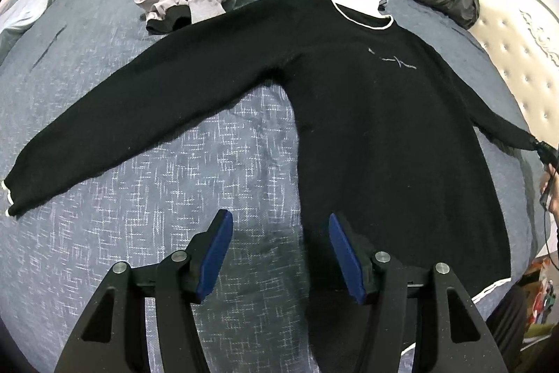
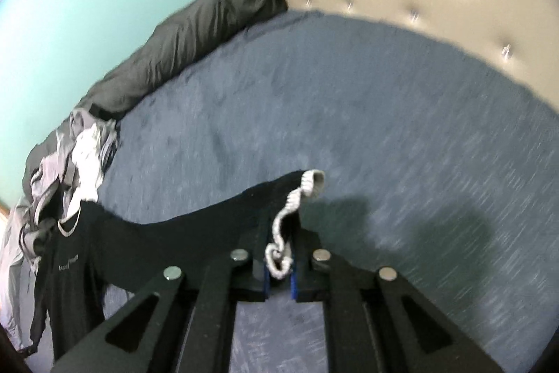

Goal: Fold clothes
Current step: 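Grasp the other sweatshirt sleeve cuff with the right tool and stretch it, then grasp the sweatshirt hem with the left tool while the right tool grasps the hem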

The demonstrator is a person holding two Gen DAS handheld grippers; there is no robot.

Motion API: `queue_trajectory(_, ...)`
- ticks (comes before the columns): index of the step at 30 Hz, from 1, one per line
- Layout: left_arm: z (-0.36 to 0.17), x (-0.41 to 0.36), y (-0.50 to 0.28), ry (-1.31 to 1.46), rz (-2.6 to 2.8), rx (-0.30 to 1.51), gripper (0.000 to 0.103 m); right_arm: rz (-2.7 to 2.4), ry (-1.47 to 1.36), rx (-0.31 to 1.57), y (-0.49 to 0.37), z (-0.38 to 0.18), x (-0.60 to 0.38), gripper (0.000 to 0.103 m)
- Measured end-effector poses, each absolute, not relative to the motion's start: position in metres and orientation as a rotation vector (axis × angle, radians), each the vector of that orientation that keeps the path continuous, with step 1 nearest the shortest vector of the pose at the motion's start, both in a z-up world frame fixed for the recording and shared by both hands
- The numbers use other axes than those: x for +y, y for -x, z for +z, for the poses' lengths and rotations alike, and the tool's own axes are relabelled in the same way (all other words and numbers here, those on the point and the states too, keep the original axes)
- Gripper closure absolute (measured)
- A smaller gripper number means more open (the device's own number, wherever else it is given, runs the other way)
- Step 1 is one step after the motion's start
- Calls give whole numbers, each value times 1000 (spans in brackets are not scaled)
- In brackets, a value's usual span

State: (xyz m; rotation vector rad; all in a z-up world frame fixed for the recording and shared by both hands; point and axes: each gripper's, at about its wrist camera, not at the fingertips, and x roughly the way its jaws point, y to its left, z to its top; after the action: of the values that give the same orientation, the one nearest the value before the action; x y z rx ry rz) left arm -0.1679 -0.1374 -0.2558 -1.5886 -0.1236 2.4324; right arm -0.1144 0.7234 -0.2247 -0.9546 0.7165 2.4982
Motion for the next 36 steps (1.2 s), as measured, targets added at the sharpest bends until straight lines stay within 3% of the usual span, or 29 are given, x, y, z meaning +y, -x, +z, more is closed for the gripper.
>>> queue_trajectory(6, -259, -140, 165, 1601, 2428, -136, 41, 2494, 907, 611, 116, -193, 743, 97)
queue_trajectory(11, -265, -143, 164, 1618, 2414, -158, 41, 2435, 1022, 622, 127, -210, 748, 96)
queue_trajectory(16, -265, -137, 161, 1631, 2362, -136, 41, 2364, 1100, 590, 121, -227, 731, 87)
queue_trajectory(23, -261, -127, 144, 1641, 2279, -84, 41, 2460, 1125, 614, 82, -210, 672, 79)
queue_trajectory(26, -264, -122, 132, 1667, 2230, -65, 41, 2548, 1247, 668, 69, -209, 629, 73)
queue_trajectory(28, -269, -119, 123, 1683, 2207, -70, 41, 2604, 1403, 712, 66, -214, 593, 61)
queue_trajectory(36, -284, -114, 90, 1737, 2127, -109, 41, 2690, 1845, 620, 53, -232, 456, 61)
